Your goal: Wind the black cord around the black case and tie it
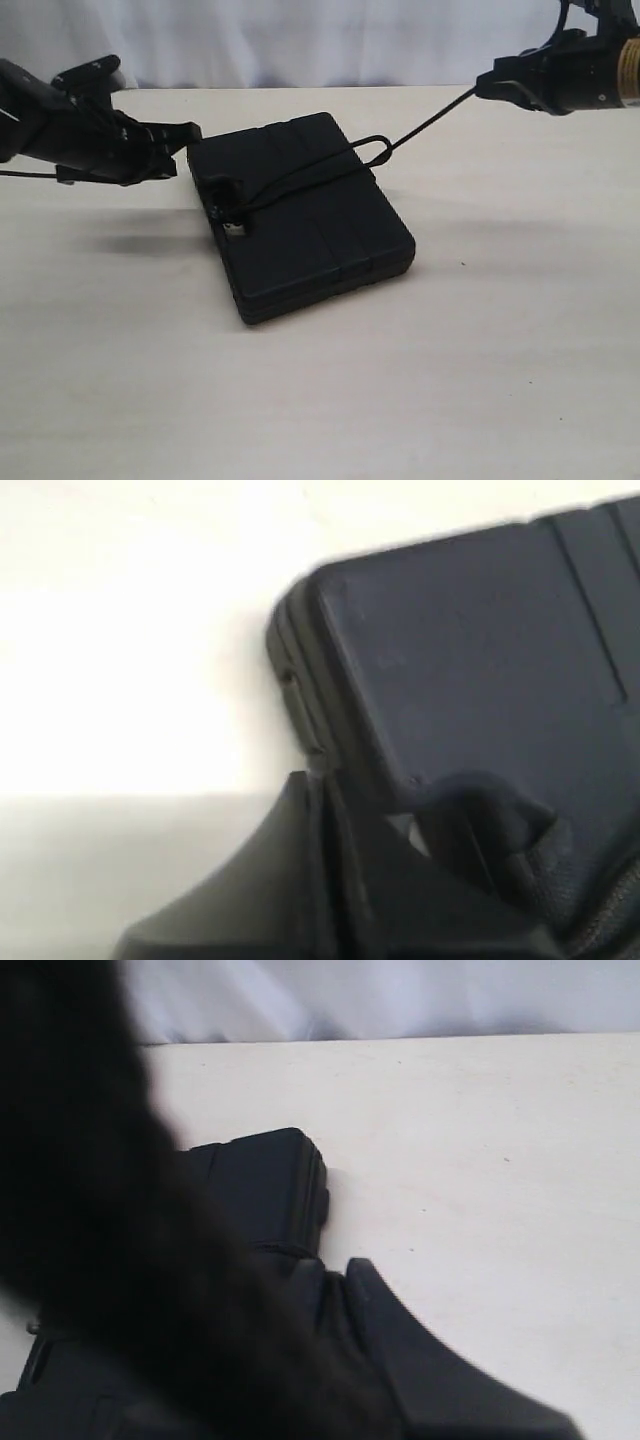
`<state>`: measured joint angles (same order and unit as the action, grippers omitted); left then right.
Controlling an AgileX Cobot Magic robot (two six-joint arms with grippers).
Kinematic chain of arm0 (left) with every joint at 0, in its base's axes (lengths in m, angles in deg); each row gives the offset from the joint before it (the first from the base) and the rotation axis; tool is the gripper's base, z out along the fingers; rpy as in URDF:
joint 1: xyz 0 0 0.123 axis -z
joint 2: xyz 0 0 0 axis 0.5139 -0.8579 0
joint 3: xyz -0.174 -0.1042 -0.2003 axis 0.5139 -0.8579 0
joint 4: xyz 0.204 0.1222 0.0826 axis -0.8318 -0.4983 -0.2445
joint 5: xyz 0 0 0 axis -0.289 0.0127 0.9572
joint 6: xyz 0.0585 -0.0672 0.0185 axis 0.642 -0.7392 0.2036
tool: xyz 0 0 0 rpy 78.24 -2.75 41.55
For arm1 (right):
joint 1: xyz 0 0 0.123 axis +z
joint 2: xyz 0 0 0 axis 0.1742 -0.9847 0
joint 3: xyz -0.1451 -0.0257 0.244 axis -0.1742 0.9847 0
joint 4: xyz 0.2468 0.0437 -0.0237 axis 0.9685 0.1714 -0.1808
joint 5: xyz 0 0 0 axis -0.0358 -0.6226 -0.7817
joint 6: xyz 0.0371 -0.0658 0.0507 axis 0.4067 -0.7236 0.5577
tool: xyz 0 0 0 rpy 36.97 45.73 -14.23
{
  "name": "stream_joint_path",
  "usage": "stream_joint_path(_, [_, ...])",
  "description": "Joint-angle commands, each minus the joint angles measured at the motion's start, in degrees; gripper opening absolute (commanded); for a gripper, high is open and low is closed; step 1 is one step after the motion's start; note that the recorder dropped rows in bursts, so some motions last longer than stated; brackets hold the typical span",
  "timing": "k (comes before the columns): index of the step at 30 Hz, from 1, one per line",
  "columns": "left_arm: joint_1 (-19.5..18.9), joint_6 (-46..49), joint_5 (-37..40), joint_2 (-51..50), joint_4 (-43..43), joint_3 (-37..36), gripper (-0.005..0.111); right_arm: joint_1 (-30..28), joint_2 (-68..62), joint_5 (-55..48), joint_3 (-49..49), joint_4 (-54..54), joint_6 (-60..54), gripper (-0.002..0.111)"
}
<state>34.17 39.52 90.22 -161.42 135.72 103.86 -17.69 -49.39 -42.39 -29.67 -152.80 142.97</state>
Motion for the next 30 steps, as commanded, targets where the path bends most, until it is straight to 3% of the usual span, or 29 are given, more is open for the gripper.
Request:
stream_joint_path(1, [-3.41,0.25,3.75,0.87,-2.82,0.33,0.0,-4.68,0.38,-0.55,2.45,0.22,0.29,0.004])
stream_joint_path(5, [-4.65,0.74,2.69,0.87,-5.47,0.45,0.0,-7.52,0.38,-1.58,5.42,0.22,0.29,0.004])
stream_joint_path(11, [-4.55,14.17,1.61,0.87,-8.86,0.93,0.0,-7.79,0.38,-2.13,8.91,0.22,-1.18,0.004])
stream_joint_path(13, [-4.55,14.68,1.56,0.87,-8.86,0.93,0.0,-7.79,0.38,-3.14,9.5,0.22,-1.86,0.004])
stream_joint_path(18, [-4.55,19.69,11.81,0.87,-9.15,0.93,0.002,-7.79,0.38,-5.48,10.05,0.22,-1.84,0.004])
stream_joint_path(23, [1.56,21.03,12.13,0.87,-9.43,0.93,0.034,-7.79,0.38,-6.74,10.05,0.22,-1.84,0.004])
stream_joint_path(25, [3.98,21.13,10.26,0.87,-11.27,0.93,0.041,-7.79,0.38,-6.74,10.05,0.22,-1.84,0.004])
stream_joint_path(28, [8.51,17.32,9.15,0.87,-13.61,1.76,0.042,-7.79,0.38,-6.74,10.05,0.22,-1.84,0.004])
stream_joint_path(29, [9.68,14.24,10.31,0.87,-16.18,2.78,0.041,-7.79,0.38,-6.74,10.05,0.22,-1.84,0.004])
stream_joint_path(30, [11.36,7.88,12.37,0.87,-24.18,4.73,0.041,-7.79,0.38,-6.77,10.05,0.22,-1.84,0.004])
